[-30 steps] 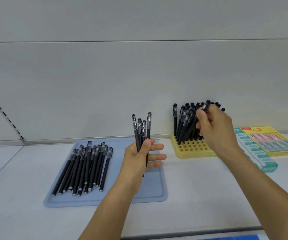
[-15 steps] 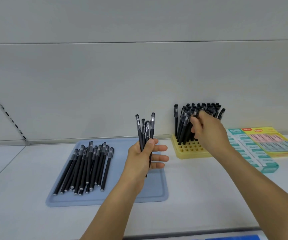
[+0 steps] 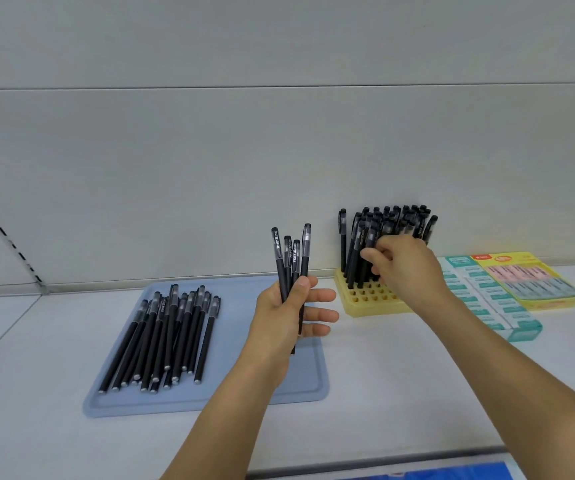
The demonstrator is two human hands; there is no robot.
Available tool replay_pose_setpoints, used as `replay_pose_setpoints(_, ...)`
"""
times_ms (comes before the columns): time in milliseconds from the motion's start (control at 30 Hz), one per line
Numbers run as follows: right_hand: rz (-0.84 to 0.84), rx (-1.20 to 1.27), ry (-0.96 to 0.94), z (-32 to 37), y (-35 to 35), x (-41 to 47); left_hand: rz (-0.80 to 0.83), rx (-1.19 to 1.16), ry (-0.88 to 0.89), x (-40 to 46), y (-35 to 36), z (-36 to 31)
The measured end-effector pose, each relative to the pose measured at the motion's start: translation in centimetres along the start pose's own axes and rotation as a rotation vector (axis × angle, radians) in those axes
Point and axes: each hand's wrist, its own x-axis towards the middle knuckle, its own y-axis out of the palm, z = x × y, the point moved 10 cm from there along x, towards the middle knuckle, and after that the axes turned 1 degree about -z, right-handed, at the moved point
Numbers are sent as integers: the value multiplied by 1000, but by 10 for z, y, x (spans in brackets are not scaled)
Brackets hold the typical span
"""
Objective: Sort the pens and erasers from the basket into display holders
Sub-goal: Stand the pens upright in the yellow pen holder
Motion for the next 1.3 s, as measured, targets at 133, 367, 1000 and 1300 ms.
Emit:
replay_pose_setpoints(133,-54,4,18,4,-6,-12,14,-4,2,-2,1,-1)
replay_pose_setpoints(367,289,748,-88,55,21,-35,112,42,12,-1,22,-6)
replay_pose_setpoints(1000,-200,352,9,-14,-41,-21,6,77,9,-2,5,2)
replay_pose_setpoints(1300,-146,188,-19,-27,-21,-7,22,28,-6,1,7,1)
